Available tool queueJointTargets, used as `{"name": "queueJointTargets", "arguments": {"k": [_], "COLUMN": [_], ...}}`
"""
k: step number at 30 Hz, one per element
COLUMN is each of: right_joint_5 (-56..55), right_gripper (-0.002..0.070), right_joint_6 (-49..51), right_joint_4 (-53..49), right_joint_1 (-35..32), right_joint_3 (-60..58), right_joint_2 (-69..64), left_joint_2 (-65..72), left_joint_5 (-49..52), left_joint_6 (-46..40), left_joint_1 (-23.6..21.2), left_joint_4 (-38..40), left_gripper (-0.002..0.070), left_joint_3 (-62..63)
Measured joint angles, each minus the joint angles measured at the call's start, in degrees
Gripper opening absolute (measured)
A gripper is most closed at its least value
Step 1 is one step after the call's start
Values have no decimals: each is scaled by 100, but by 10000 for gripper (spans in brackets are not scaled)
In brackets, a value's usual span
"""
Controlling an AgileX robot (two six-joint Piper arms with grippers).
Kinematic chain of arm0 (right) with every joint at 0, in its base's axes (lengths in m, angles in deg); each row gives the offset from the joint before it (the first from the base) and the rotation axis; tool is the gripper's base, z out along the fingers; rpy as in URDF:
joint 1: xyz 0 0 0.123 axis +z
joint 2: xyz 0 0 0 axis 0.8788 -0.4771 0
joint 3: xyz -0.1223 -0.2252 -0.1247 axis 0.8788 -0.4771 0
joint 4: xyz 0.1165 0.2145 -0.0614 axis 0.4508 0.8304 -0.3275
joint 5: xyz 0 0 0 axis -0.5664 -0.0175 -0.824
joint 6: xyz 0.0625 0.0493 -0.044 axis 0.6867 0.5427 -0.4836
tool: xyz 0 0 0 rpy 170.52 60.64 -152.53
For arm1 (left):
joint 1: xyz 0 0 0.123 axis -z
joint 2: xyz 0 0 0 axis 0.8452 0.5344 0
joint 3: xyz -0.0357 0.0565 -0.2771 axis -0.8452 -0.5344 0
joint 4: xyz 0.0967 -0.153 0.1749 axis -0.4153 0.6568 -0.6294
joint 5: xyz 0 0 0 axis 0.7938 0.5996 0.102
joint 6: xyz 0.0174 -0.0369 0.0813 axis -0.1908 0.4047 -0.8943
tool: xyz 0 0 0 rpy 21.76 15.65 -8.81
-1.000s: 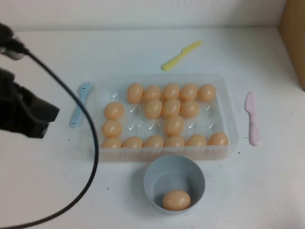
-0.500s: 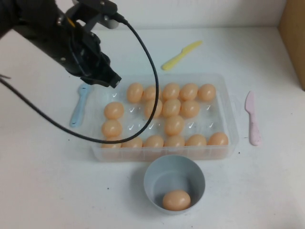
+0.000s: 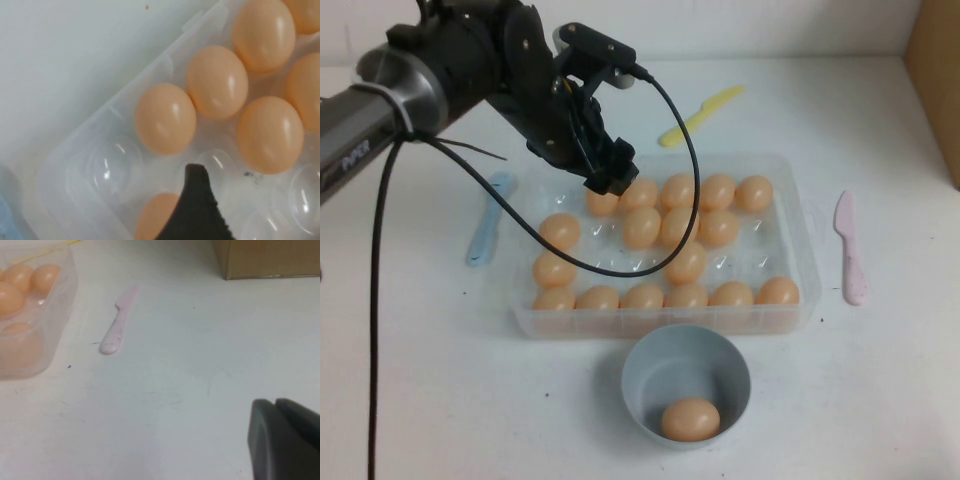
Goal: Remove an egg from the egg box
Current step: Pick up the egg from the plastic box
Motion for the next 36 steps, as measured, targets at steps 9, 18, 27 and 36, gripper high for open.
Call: {"name": "queueJointTargets", "arguments": {"k": [9,18,27,36], "right_joint_5": [0,0,0,0], "right_gripper": [-17,-17,-17,-17], "right_joint_6": [0,0,0,0], "right_joint_4": [0,0,0,0], "right_joint_1": [0,0,0,0], "right_joint_3": [0,0,0,0], "right_joint_2": [0,0,0,0], "left_joint_2": [475,714,973,1020], "left_joint_5": [-650,-917,-995,-1399], "left_joint_6": [104,113,588,905], "left_joint_1": [0,0,0,0], "left_joint_4": [-155,-479,-529,-716], "left_gripper": [480,480,480,424], "left_joint_3": [22,22,30,30]}}
